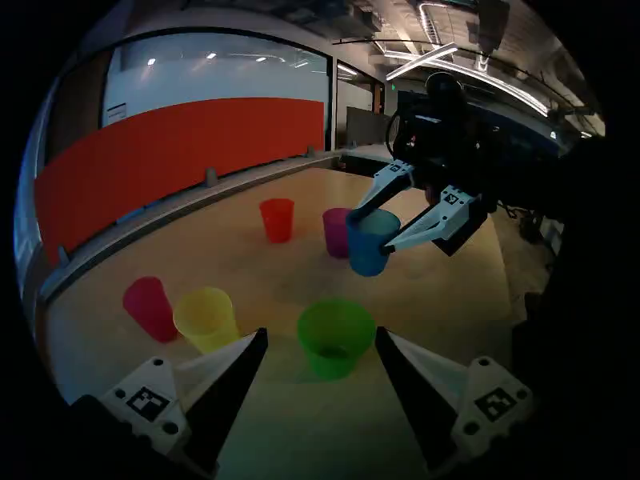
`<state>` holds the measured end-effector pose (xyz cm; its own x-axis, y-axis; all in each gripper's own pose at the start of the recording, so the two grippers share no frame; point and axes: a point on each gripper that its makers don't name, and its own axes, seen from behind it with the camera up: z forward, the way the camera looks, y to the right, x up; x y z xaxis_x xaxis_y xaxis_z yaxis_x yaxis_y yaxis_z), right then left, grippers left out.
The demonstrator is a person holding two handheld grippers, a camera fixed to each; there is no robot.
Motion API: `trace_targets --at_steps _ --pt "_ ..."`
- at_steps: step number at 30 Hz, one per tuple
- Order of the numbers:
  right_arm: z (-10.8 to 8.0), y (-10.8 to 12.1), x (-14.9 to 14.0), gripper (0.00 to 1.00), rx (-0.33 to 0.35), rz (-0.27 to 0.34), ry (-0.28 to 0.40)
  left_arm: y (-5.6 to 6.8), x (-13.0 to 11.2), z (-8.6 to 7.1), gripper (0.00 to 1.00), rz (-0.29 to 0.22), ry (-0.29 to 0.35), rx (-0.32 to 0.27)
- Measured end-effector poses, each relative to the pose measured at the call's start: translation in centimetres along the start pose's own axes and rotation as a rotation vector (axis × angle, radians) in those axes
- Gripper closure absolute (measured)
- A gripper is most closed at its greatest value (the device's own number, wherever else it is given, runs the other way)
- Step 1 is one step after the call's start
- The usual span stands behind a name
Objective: Pour water
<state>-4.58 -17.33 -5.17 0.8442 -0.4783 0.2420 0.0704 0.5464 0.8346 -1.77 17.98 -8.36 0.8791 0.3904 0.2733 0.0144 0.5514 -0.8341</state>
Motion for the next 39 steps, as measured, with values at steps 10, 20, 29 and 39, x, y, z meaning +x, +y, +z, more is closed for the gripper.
trace_targets --at_steps 10,20,29,39 --pt "-0.7 0.3 0.4 0.07 -0.005 -0.009 0.007 0.8 -1.1 1.2 0.0 0.023 -0.041 -0.031" --pt "-1.2 0.7 0.5 0.07 -0.011 -0.014 0.008 1.5 -2.2 3.0 0.0 0.033 -0.082 -0.064" --pt "-1.5 0.9 0.3 0.07 -0.013 -0.011 0.007 1.7 -2.7 5.1 0.0 0.032 -0.105 -0.08" --pt "-1.9 1.4 0.0 0.07 -0.021 -0.004 0.008 1.7 -2.5 6.5 0.0 0.018 -0.105 -0.087"
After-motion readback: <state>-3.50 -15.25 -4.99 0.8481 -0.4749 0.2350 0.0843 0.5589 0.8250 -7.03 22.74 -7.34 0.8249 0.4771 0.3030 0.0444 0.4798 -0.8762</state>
